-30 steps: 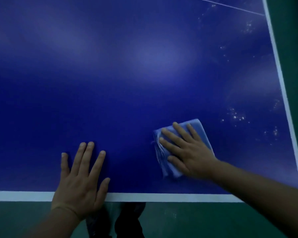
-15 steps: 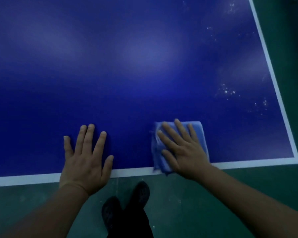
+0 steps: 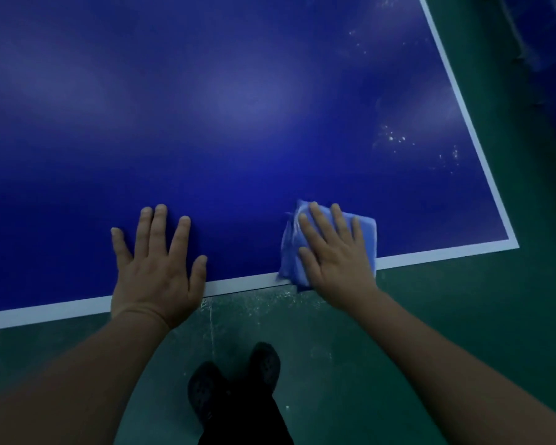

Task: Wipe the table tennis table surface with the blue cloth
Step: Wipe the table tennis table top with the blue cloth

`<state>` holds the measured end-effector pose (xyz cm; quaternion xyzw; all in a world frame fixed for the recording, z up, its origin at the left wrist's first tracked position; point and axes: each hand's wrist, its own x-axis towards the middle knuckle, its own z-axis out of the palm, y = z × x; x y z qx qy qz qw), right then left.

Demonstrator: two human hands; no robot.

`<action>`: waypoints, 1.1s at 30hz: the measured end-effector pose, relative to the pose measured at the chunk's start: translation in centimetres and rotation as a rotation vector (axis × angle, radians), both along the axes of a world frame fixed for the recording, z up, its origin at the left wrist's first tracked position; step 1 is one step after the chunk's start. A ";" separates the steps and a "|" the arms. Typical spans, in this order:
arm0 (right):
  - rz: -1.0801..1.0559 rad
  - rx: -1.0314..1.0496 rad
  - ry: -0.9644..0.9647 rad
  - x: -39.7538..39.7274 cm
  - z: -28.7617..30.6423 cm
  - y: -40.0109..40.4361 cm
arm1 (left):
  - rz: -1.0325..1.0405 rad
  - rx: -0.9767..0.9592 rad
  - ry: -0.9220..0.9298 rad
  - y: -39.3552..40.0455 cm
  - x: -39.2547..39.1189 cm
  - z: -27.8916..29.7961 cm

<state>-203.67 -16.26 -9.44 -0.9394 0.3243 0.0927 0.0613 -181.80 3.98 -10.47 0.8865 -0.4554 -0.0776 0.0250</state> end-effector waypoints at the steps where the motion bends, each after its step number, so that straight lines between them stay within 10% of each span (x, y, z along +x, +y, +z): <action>1: 0.015 -0.005 0.015 -1.2 0.1 -1.3 | 0.000 -0.003 -0.001 0.0 0.0 0.0; 9: -0.830 -0.030 -0.057 -0.4 0.8 -9.8 | -0.001 -0.021 0.003 0.0 0.0 -0.1; 18: 0.491 0.050 0.003 2.6 0.6 -0.2 | -0.016 -0.060 0.005 0.3 0.2 -0.4; 26: -0.355 -0.021 -0.005 -1.0 0.6 -11.1 | -0.001 -0.033 0.014 0.2 0.2 -0.2; 33: 0.054 0.010 -0.020 7.1 0.8 -8.3 | 0.017 -0.006 0.039 0.0 0.3 0.3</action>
